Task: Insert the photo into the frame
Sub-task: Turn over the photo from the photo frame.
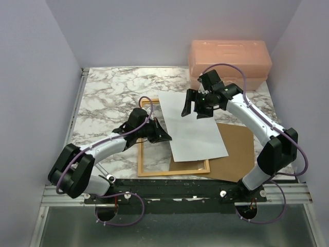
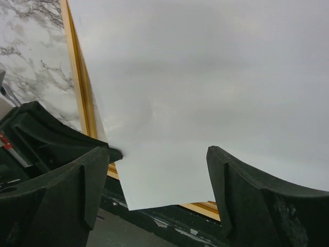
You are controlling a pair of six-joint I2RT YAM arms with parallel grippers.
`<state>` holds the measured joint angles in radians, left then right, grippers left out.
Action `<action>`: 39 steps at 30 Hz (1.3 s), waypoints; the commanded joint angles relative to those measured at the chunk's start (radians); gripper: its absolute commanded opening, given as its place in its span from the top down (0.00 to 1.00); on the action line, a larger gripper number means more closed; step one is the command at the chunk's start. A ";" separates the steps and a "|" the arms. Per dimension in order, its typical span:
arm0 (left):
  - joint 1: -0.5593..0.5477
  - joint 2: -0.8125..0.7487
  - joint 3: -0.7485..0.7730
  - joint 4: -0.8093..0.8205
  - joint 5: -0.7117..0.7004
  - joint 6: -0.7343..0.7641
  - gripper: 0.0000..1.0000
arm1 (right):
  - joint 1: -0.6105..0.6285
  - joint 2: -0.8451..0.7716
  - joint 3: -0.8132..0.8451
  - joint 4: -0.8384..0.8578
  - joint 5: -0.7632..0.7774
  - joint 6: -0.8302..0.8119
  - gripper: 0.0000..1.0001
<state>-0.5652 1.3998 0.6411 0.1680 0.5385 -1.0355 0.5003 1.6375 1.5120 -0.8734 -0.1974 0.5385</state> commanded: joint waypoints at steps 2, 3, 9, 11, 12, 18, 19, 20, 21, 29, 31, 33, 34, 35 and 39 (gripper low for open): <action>0.011 -0.122 0.059 -0.299 -0.033 0.166 1.00 | -0.024 -0.058 -0.048 -0.005 0.037 -0.022 0.15; 0.015 -0.139 0.061 -0.333 -0.035 0.179 1.00 | -0.027 -0.060 -0.055 -0.003 0.035 -0.023 0.15; 0.092 -0.258 0.022 -0.498 -0.056 0.233 1.00 | -0.043 -0.067 -0.073 -0.004 0.019 -0.032 0.14; 0.137 -0.298 -0.004 -0.535 -0.045 0.255 1.00 | -0.047 -0.071 -0.078 -0.001 0.018 -0.035 0.14; 0.164 -0.320 -0.013 -0.560 -0.044 0.268 1.00 | -0.048 -0.073 -0.083 -0.002 0.018 -0.036 0.14; 0.252 -0.368 -0.011 -0.701 -0.069 0.358 1.00 | -0.058 -0.074 -0.110 0.002 0.005 -0.041 0.14; 0.258 -0.377 -0.014 -0.709 -0.080 0.362 1.00 | -0.057 -0.076 -0.114 0.004 0.002 -0.041 0.14; 0.263 -0.383 -0.020 -0.711 -0.083 0.362 1.00 | -0.057 -0.079 -0.118 0.006 0.000 -0.041 0.14; 0.271 -0.392 -0.025 -0.708 -0.087 0.358 1.00 | -0.057 -0.082 -0.122 0.008 0.001 -0.041 0.14; 0.327 -0.450 -0.081 -0.642 -0.136 0.282 1.00 | -0.062 -0.081 -0.155 0.025 -0.004 -0.042 0.14; 0.337 -0.459 -0.092 -0.617 -0.144 0.262 1.00 | -0.064 -0.079 -0.157 0.025 -0.003 -0.043 0.14; 0.345 -0.466 -0.101 -0.585 -0.142 0.239 1.00 | -0.067 -0.079 -0.162 0.025 0.005 -0.046 0.14; 0.347 -0.466 -0.106 -0.568 -0.141 0.229 1.00 | -0.068 -0.079 -0.164 0.027 0.007 -0.046 0.14; 0.348 -0.465 -0.110 -0.553 -0.138 0.219 1.00 | -0.070 -0.079 -0.167 0.027 0.007 -0.047 0.14; 0.351 -0.442 -0.115 -0.492 -0.121 0.194 1.00 | -0.085 -0.077 -0.188 0.034 0.009 -0.050 0.14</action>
<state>-0.2218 0.9485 0.5377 -0.4248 0.4232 -0.7948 0.4332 1.5780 1.3499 -0.8585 -0.1932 0.5034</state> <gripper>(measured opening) 0.008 0.857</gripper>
